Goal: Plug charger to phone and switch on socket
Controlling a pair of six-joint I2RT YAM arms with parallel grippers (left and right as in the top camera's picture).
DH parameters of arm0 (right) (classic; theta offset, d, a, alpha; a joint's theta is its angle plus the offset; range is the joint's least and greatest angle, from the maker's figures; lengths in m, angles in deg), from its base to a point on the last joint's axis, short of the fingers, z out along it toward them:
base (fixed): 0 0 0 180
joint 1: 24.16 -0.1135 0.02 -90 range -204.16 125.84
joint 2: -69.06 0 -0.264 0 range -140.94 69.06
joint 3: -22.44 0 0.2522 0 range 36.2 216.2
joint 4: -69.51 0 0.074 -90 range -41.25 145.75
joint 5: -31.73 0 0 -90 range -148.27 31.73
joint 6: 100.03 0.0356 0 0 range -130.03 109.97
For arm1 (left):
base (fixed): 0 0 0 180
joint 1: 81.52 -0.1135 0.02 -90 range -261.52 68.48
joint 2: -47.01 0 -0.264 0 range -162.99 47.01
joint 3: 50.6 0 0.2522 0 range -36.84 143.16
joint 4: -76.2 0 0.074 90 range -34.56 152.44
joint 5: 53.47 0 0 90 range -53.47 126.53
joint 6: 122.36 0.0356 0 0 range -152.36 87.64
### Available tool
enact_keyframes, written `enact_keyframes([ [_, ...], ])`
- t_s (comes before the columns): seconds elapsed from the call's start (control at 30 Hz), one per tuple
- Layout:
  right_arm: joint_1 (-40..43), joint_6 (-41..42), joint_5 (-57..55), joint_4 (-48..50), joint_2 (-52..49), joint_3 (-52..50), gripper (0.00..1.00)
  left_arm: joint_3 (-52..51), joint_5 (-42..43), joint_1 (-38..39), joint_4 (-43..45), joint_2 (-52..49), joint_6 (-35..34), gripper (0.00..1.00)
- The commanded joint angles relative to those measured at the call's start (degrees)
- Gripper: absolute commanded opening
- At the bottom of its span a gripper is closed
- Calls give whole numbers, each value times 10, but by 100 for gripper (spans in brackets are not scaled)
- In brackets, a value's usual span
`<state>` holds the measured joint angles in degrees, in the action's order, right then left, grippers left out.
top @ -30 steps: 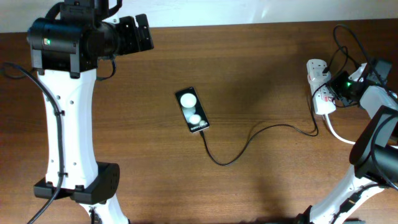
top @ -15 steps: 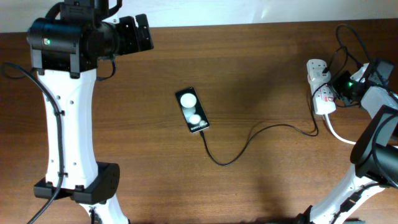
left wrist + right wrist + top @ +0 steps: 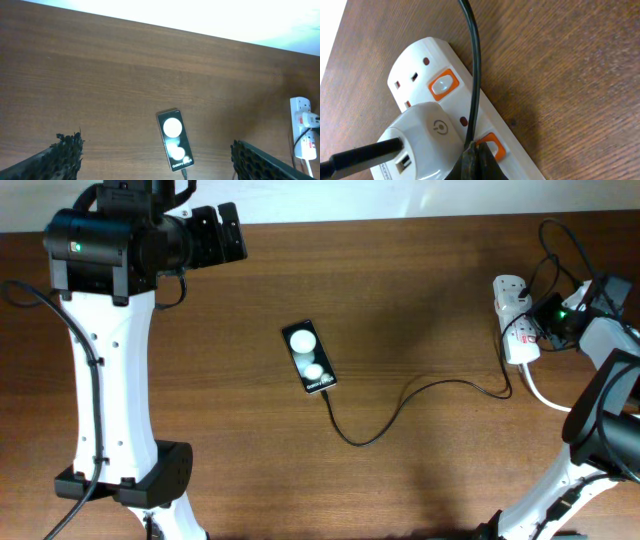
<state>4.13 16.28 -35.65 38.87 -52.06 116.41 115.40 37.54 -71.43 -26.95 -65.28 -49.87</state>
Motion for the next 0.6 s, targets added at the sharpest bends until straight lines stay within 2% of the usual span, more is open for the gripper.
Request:
enact_keyframes([
  [0.0, -40, -13, 22, -18, -21, -12, 4, 3, -9, -1, 1, -2, 5, 99],
  [0.57, -45, -11, 24, -55, -21, -13, 4, 3, -8, -1, 1, -2, 5, 99],
])
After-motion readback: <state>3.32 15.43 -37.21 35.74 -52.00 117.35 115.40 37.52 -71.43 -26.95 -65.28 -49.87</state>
